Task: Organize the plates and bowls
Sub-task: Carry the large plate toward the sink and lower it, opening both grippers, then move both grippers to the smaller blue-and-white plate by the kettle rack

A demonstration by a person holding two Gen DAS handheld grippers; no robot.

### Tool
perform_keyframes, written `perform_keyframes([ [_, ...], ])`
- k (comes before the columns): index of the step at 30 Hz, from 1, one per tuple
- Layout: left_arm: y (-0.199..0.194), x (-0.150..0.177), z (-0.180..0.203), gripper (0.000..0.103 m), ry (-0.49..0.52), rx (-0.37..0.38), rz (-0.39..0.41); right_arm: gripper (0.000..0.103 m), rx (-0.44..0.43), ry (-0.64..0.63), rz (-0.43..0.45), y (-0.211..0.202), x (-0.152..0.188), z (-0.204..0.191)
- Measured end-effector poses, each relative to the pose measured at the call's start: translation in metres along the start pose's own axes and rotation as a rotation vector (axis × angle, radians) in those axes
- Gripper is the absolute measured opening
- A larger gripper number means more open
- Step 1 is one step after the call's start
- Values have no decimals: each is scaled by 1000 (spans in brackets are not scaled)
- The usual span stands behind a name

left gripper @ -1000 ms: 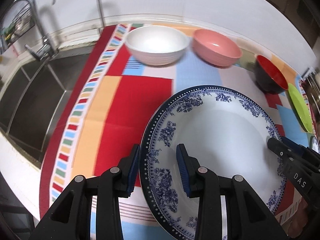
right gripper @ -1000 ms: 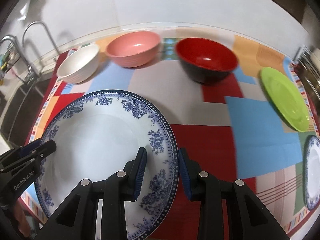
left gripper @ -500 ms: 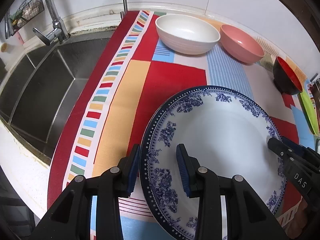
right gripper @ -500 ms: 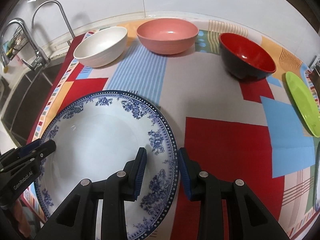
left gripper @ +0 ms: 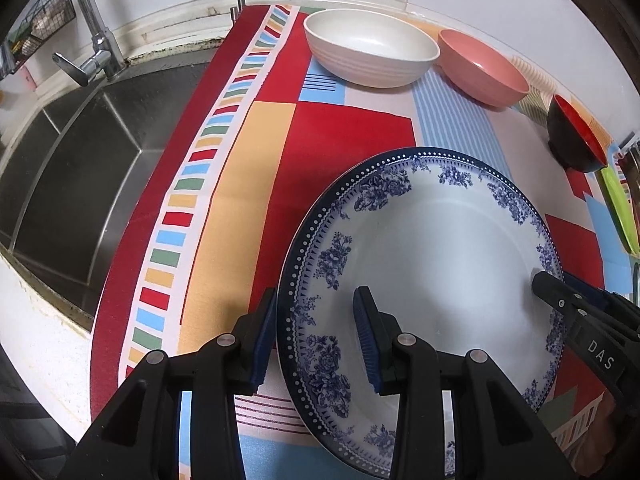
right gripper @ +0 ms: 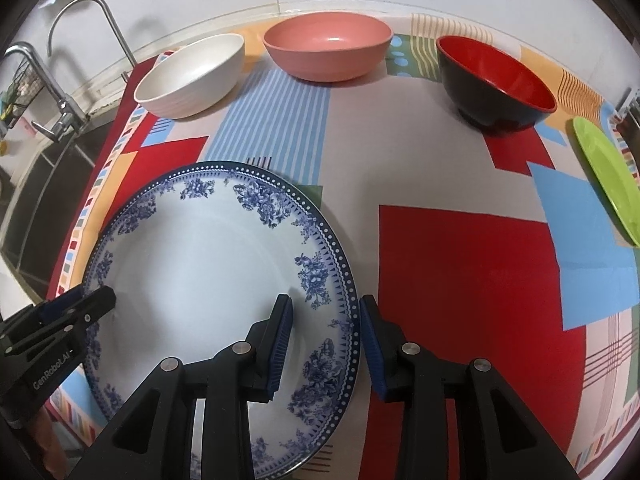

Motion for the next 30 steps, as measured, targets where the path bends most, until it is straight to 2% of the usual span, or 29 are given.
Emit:
perform_keyframes([
  [6, -3, 0, 2, 43, 19, -7, 12, 38, -8, 6, -6, 1, 1, -1],
  [11, -23, -3, 12, 60, 73, -51, 99, 39, -23, 24, 9, -4, 2, 2],
  [13, -32, -5, 19, 65, 98, -50, 129, 44, -15, 35, 32, -11, 3, 6],
  [15, -40, -7, 27, 68, 132, -44, 158, 53, -7, 49, 62, -20, 4, 11],
  [21, -59, -12, 54, 77, 235, 16, 215, 65, 23, 80, 150, -51, 11, 30],
  [30, -79, -18, 117, 85, 370, 116, 278, 68, 103, 188, 242, -93, 27, 79],
])
Point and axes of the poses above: each gripper's, at about its wrist camera, not at the fingertips, and y roughly the way its jaws point, z to its right, x to its underside, the point moved 1 cm from there along y, roughly the way its jaws point, and after that the axes turned 4 degrees about x, right-handed, at the moved point
